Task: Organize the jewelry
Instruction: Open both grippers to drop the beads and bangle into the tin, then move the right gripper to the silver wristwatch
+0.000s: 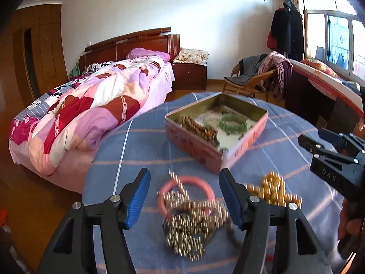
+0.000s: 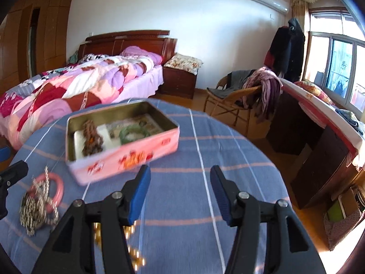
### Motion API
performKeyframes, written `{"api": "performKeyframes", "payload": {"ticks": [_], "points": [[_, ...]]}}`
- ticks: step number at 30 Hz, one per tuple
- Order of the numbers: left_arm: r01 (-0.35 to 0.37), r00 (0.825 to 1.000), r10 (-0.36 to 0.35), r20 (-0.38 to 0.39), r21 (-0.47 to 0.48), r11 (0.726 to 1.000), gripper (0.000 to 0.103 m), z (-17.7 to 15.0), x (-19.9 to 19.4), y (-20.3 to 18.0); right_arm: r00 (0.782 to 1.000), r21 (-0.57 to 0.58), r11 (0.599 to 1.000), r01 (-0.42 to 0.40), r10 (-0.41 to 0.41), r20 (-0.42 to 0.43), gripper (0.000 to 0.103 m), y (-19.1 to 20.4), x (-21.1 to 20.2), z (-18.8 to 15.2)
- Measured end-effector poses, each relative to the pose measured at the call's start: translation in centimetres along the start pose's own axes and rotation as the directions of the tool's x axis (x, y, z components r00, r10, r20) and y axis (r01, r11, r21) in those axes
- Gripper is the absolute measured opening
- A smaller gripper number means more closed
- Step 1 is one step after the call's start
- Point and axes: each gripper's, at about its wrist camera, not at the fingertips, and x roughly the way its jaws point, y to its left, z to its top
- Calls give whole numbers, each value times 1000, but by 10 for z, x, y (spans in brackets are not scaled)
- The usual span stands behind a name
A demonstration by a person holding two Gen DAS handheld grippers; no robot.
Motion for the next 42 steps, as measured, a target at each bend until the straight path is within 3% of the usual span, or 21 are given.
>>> {"api": "performKeyframes", "payload": {"ticks": [7, 14, 17, 21, 25, 33, 36, 39, 42], "points": [[-8, 999, 11, -53, 50, 999, 63, -34, -19, 0, 998, -48, 998, -43, 41, -48, 58, -2, -21, -27], [29, 994, -23, -111, 54, 998, 63, -62, -32, -2, 982, -84, 985, -152, 141, -127, 57, 8, -41, -55], [40, 993, -28, -113, 103, 994, 63, -71, -41, -9, 972, -103, 975, -199, 183, -147, 57, 16, -49, -65], [26, 993, -9, -114, 147, 989, 63, -80, -50, -13, 947, -125, 951, -284, 258, -190, 57, 24, -56, -76], [34, 993, -19, -120, 122, 992, 63, -81, -55, -9, 921, -152, 922, -357, 320, -221, 57, 31, -60, -83], [29, 993, -17, -117, 109, 994, 63, -81, -59, -6, 899, -231, 882, -411, 349, -265, 62, 51, -52, -93], [30, 993, -17, -115, 111, 993, 63, -81, -59, -6, 874, -185, 873, -451, 390, -291, 66, 47, -47, -92], [33, 993, -19, -120, 112, 993, 63, -81, -58, -7, 834, -157, 843, -514, 448, -323, 69, 43, -46, -95], [35, 992, -21, -123, 114, 993, 63, -81, -58, -8, 842, -203, 835, -511, 438, -314, 69, 44, -53, -98]]}}
